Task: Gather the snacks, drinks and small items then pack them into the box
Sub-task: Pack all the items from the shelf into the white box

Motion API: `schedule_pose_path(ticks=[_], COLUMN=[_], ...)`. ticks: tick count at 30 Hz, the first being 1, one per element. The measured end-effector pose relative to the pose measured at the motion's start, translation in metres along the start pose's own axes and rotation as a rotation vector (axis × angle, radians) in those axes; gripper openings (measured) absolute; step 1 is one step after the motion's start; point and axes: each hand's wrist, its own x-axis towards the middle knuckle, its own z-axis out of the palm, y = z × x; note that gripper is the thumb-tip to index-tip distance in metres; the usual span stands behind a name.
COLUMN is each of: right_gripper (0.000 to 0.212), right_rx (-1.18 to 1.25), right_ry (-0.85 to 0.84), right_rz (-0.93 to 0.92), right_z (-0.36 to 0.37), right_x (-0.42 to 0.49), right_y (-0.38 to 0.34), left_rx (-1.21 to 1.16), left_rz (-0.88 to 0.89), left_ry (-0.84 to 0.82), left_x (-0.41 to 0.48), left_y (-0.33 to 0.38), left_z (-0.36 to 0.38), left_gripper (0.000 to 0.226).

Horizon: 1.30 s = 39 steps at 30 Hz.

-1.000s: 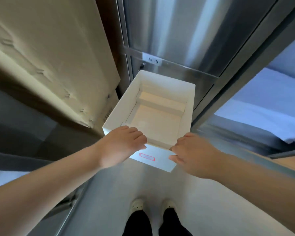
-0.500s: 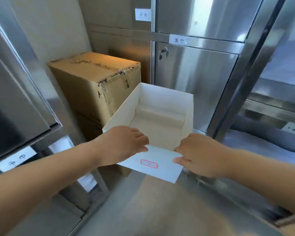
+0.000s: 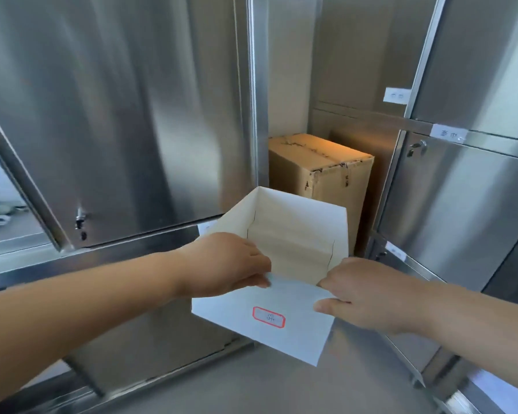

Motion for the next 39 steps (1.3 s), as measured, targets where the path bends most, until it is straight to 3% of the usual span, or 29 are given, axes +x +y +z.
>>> schedule_pose_path(ticks=[11, 17, 25, 39], right_gripper=[0.033, 0.036, 0.036, 0.042], right_rx=[-0.115, -0.137, -0.152, -0.138], right_ry=[-0.019, -0.027, -0.016, -0.075], right_rz=[-0.487, -0.658, -0.707, -0.531], right_z=[-0.028, -0.023, -0.020, 0.001], right_x=[0.129, 0.190, 0.263, 0.383], right_y=[-0.139, -0.235, -0.334, -0.445], left_rx=[0.075, 0.138, 0.166, 0.103], left_rz=[-0.492, -0.685, -0.664, -0.599], left_ry=[-0.137, -0.255, -0.147, -0.099], left_x=[-0.205, -0.310, -0.423, -0.558], left_y=[0.007, 0.007, -0.027, -0.151], left_z=[-0.051, -0.052, -0.066, -0.035], left_gripper=[0.027, 0.027, 0.018, 0.022])
